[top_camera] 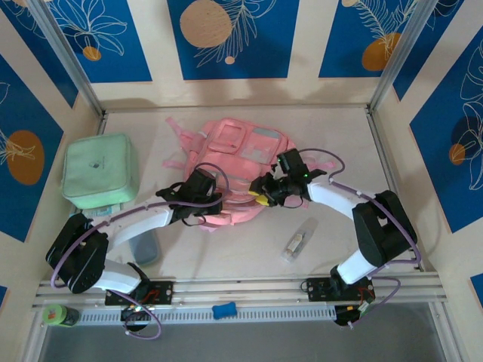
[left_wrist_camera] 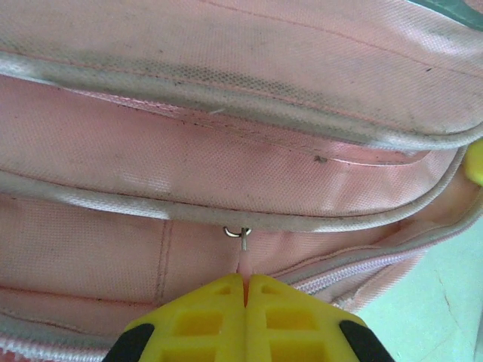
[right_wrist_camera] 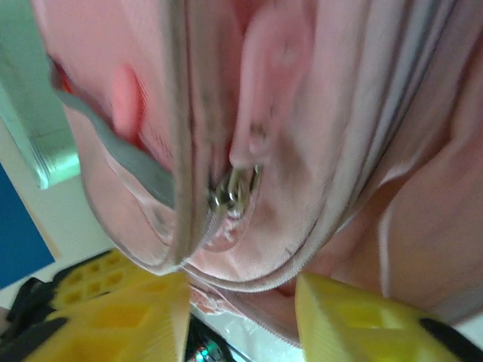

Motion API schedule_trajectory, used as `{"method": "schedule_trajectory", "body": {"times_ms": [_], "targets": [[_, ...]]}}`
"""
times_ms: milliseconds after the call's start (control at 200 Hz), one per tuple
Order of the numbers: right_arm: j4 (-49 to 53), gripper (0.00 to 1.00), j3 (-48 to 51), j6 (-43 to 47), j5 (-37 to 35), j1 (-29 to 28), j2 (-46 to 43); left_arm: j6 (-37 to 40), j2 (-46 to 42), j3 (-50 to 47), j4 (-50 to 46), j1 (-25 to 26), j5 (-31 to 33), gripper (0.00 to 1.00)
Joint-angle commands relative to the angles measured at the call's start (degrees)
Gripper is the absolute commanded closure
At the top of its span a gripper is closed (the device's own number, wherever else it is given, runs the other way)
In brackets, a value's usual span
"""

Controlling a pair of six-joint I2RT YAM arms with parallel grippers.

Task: Pack the student bag

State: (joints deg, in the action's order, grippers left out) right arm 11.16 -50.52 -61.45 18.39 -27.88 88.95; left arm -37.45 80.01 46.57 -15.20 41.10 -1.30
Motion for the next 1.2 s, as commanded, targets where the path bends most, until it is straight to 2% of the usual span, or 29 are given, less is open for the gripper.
{"method": "schedule_trajectory", "body": {"times_ms": [0, 110, 205, 345, 525, 630, 775, 1000, 1070, 1196], "targets": [[-5.21, 0.49, 1.98, -7.92, -2.62, -2.06, -1.41, -0.27, -0.02, 1.8, 1.56, -0.36, -1.44, 1.0], [-6.54, 0.41, 1.23, -8.49, -5.92, -3.37, 0.38, -0.26, -0.08, 1.67, 1.71, -0.37, -1.99, 1.0], [-8.61, 0.39, -0.76, -8.45, -7.23, -3.42, 2.86, -0.37, 0.14, 1.42, 2.47, -0.37, -2.55, 1.0], [-16.72, 0.38, -1.13, -9.35, -9.17, -4.08, 2.33, -0.78, 0.75, 1.16, 3.05, -0.32, -3.16, 1.0], [-20.66, 0.42, -1.08, -10.09, -13.82, -5.43, -0.15, -0.52, 1.12, 1.62, 2.9, -0.36, -3.21, 1.0], [-19.09, 0.52, -2.47, -9.52, -16.49, -5.34, 1.03, 0.05, 1.23, 2.48, 2.07, -0.34, -2.74, 1.0], [-24.12, 0.61, -1.29, -9.11, -15.99, -4.71, 3.48, 0.78, 2.0, 3.94, 0.99, -0.39, -2.72, 1.0], [-21.94, 0.92, -0.53, -5.7, -15.28, -2.42, 3.23, 0.24, 2.02, 4.1, 0.71, 0.09, -3.17, 1.0], [-21.84, 1.0, 0.09, -3.45, -12.3, 0.04, 2.4, 0.19, 2.0, 4.68, -0.23, 1.13, -3.2, 1.0], [-20.61, 1.0, -1.64, 1.81, -1.22, 7.54, 2.81, -0.89, 1.9, 6.46, -3.3, 4.93, -1.58, 1.0]]}}
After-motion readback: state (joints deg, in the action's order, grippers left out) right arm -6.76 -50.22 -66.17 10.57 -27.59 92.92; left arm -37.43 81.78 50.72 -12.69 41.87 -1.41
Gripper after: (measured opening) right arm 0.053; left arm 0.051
